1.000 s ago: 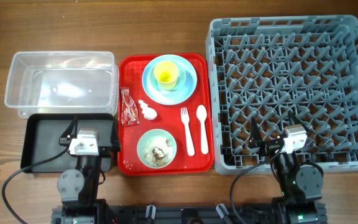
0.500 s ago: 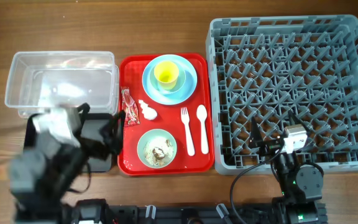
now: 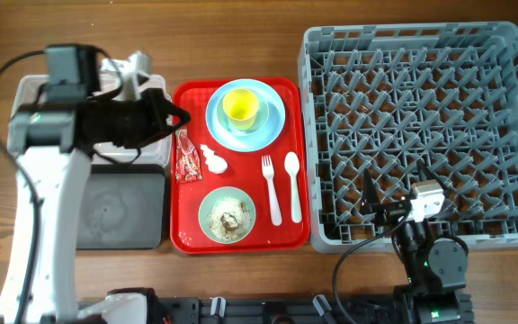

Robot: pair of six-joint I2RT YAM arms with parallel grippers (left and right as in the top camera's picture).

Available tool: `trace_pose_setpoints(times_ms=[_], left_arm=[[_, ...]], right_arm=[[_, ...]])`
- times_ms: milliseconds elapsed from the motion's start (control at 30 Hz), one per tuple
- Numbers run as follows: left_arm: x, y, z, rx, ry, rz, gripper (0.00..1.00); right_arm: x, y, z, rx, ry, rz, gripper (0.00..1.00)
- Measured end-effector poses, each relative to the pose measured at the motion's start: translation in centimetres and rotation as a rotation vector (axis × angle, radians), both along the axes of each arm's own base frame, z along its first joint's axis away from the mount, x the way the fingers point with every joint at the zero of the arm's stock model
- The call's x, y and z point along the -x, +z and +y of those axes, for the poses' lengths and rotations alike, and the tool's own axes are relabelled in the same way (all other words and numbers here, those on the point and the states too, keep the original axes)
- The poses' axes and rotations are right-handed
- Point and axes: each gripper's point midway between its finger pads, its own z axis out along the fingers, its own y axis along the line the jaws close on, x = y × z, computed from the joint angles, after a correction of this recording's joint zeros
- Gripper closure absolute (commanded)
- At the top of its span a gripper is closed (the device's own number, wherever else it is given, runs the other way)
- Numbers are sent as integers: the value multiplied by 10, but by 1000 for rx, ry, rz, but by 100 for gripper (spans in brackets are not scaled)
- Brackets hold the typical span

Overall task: Sort waste into correct bins and load items into the dishwasher rack
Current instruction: 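Reach the left gripper over the red tray to the red wrapper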

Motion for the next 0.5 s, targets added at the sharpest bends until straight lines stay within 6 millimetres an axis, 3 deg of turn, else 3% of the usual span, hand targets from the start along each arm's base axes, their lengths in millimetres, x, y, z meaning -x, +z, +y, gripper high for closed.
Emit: trace_pose_setpoints(times_ms=[133,233,300,333,500], left_arm=[[2,-53,-1,-201,59,188,67],[-1,-79,-9,-327,93,247,63],[0,-97,-18,-412,104,282,40],[1,-105,-21,-453,121,299,37],[3,-139,-31,-591,175,359,43]], right_arm=[[0,0,0,0,0,0,0],[0,0,0,0,0,0,0],[0,0,0,0,0,0,0],[0,0,0,0,0,0,0],[0,0,0,0,0,0,0]])
